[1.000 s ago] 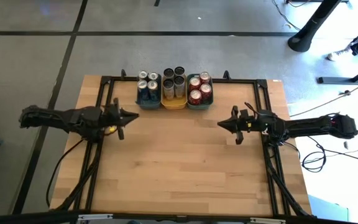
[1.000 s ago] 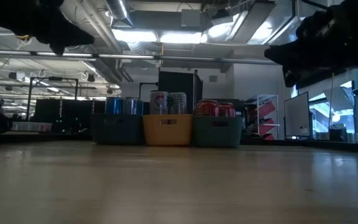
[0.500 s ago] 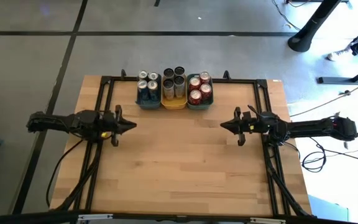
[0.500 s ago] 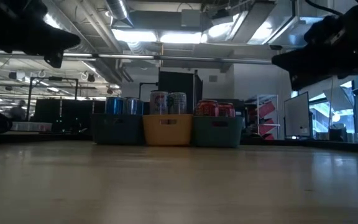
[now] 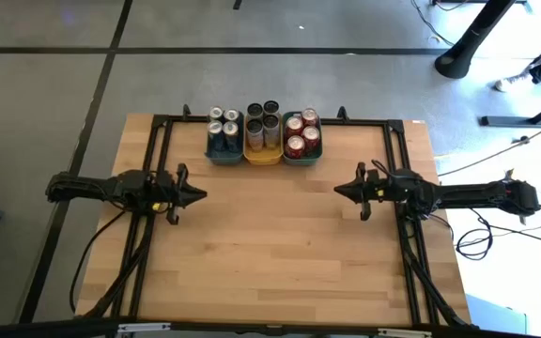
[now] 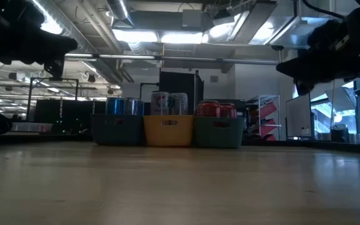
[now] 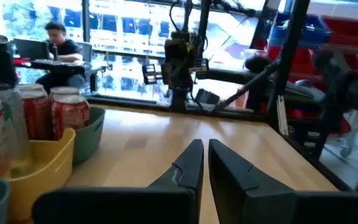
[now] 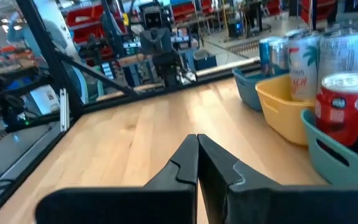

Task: Sort soda cans
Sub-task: Return to Home Position

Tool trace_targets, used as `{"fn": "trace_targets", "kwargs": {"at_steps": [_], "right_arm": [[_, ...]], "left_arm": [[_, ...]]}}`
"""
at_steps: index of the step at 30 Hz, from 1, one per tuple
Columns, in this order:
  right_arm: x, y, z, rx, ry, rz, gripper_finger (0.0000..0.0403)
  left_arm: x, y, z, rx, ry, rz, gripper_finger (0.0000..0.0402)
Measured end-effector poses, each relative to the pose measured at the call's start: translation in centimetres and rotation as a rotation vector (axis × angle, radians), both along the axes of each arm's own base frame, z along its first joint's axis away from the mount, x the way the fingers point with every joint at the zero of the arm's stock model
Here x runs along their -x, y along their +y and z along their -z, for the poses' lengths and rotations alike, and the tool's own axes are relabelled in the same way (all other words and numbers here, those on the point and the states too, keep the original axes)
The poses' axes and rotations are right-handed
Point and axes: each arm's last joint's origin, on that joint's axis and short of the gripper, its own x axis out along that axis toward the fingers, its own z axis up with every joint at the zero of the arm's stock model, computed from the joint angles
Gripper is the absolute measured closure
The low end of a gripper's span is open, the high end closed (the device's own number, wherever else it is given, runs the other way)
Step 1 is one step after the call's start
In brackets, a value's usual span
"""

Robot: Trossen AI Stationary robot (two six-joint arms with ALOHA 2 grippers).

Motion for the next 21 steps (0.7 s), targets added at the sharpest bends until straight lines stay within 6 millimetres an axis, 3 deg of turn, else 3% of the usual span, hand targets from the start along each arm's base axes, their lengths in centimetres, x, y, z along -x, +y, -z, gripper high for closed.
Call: {"fn": "trace_targets", "kwargs": {"at_steps": [13, 21], "right_arm": [[0.1, 0.0, 0.9, -0.016, 0.085, -0.007, 0.0395], [1.2, 0.5, 0.5, -0.026, 0.061, -0.121, 0.0395]], "left_arm": [[-0.1, 0.3, 0.3, -0.012, 0.030, -0.030, 0.0384], [-0.1, 0.3, 0.3, -0.011, 0.030, -0.031, 0.0384]]}}
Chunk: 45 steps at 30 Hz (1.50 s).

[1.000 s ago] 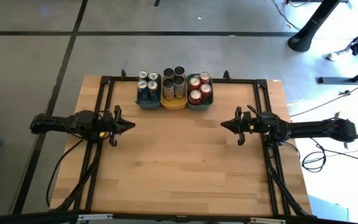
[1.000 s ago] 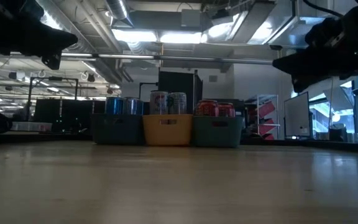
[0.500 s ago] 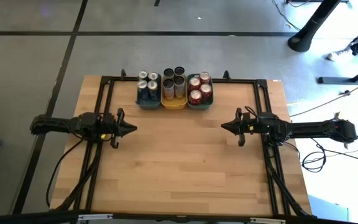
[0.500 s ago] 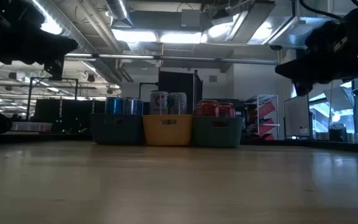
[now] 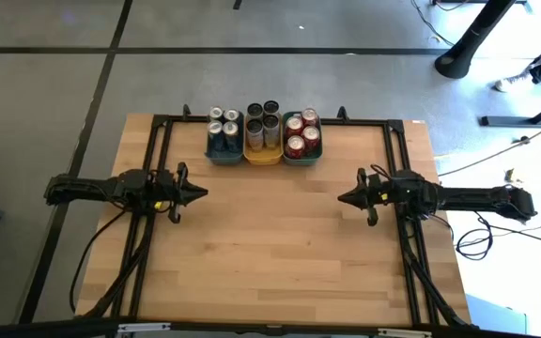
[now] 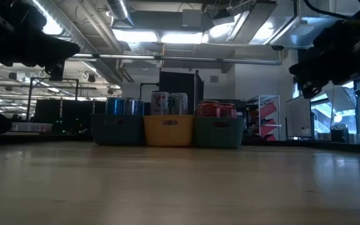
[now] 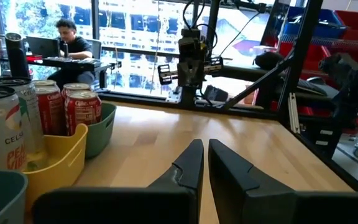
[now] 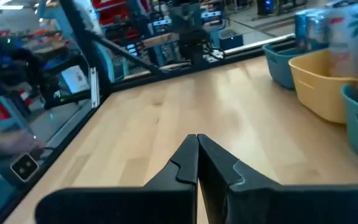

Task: Sort soda cans
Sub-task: Return to Home Position

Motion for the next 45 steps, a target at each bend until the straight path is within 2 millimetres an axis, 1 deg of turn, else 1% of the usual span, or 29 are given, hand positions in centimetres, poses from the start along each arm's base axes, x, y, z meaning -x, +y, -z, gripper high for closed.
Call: {"fn": "trace_targets", "kwargs": {"at_steps": [6, 8, 10, 12, 15, 17, 24, 26, 45], "right_arm": [[1.1, -0.3, 0.0, -0.034, -0.001, 0.144, 0.0395], [1.6, -0.2, -0.1, -0.031, -0.014, 0.132, 0.0395], [2.0, 0.0, -0.6, -0.026, -0.074, 0.099, 0.0395], [2.3, 0.3, -1.2, -0.008, -0.136, 0.014, 0.0395], [2.3, 0.5, -1.3, 0.051, -0.128, -0.080, 0.0395], [2.3, 0.6, -1.2, 0.056, -0.131, -0.101, 0.0395], [2.2, 0.4, -0.9, 0.079, -0.119, -0.042, 0.0395], [2.1, 0.4, -0.8, 0.060, -0.112, -0.026, 0.0395], [2.1, 0.3, -0.8, 0.053, -0.110, -0.019, 0.0395]], "left_arm": [[0.0, 0.0, 0.0, 0.000, 0.000, 0.000, 0.0384], [0.0, 0.0, 0.0, 0.000, 0.001, 0.000, 0.0384], [0.0, 0.0, 0.0, 0.000, 0.000, 0.000, 0.0384], [0.0, 0.0, 0.0, 0.000, 0.000, 0.000, 0.0384], [0.0, 0.0, 0.0, 0.000, 0.000, 0.000, 0.0384], [0.0, 0.0, 0.0, 0.000, 0.000, 0.000, 0.0384], [0.0, 0.0, 0.0, 0.000, 0.000, 0.000, 0.0384], [0.0, 0.0, 0.0, 0.000, 0.001, 0.000, 0.0384], [0.0, 0.0, 0.0, 0.000, 0.001, 0.000, 0.0384]]}}
